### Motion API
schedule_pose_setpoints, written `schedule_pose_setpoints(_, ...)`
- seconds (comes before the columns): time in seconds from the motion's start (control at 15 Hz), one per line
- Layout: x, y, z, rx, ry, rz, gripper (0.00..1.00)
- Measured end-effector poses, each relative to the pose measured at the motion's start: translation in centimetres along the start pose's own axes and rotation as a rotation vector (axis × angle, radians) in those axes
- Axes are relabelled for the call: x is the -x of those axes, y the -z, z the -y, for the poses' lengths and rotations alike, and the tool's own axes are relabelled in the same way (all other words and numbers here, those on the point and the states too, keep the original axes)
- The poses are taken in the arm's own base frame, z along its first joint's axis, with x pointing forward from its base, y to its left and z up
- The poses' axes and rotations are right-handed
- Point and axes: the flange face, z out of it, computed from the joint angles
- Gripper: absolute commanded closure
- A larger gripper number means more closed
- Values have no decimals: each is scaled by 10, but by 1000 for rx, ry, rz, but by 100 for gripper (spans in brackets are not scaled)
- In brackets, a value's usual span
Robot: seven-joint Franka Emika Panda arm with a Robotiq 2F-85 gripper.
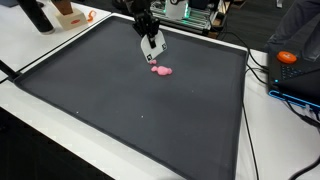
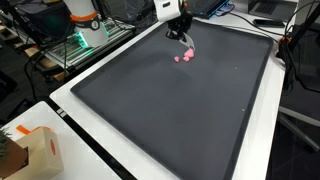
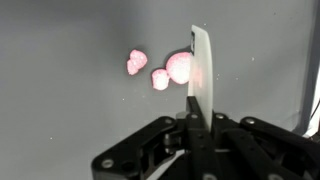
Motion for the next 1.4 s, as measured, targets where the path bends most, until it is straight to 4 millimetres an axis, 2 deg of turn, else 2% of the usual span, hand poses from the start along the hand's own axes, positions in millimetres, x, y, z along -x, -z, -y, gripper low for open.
schedule_pose_setpoints(0.4, -26, -5, 35, 127, 96, 68, 99)
schedule_pose_setpoints(0.87, -53, -6, 81, 306, 186, 245, 99)
schedule_pose_setpoints(1.07, -61, -18, 99, 384, 248, 315, 99)
schedule_pose_setpoints(1.4, -65, -50, 136, 502, 379, 402, 99)
